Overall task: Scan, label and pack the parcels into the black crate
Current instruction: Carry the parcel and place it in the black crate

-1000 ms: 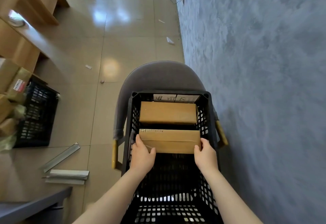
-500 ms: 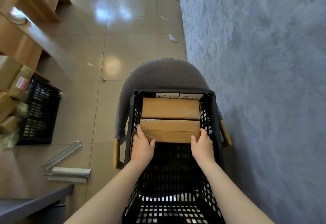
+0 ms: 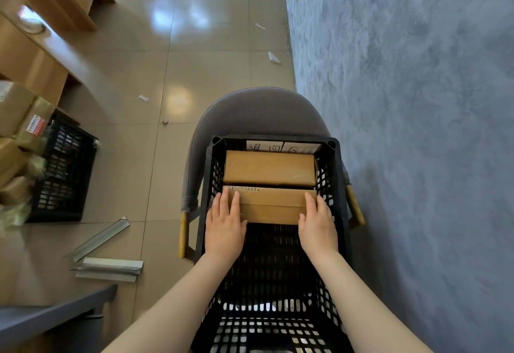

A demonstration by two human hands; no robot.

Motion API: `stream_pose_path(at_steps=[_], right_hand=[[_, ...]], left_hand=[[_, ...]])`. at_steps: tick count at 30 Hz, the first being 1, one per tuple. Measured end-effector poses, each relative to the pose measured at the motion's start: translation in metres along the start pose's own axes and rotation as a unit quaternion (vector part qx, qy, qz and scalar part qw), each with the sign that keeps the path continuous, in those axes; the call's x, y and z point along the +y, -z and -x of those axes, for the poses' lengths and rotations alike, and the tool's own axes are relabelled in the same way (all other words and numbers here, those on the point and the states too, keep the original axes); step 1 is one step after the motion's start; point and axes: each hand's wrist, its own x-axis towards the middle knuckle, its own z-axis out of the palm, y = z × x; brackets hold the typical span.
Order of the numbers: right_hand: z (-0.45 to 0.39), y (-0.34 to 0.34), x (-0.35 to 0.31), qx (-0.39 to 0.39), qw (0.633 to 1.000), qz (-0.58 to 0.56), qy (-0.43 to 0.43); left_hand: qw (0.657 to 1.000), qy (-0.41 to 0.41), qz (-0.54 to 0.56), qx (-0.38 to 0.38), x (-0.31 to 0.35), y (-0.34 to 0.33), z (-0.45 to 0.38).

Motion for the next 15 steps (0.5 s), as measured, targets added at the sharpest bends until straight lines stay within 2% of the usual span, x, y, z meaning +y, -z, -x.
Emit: stream_pose_path(at_steps=[2,4,15], right_hand=[[0.002,0.0,0.002,0.001,0.997,0.077,0.021],[0.002,0.001,0.003,-0.005,0.993,0.109,0.038],[0.013,0.013,0.008,-0.032,0.995,0.076,0.058]], left_hand=[[0.999,-0.019,-0.026,0.004,-0.002,0.001,0.0],[0.999,-0.03,-0.031,0.002,-0.003,0.002,0.0],[0.998,-0.052,-0.04,-0.008,0.007,0.01,0.011]])
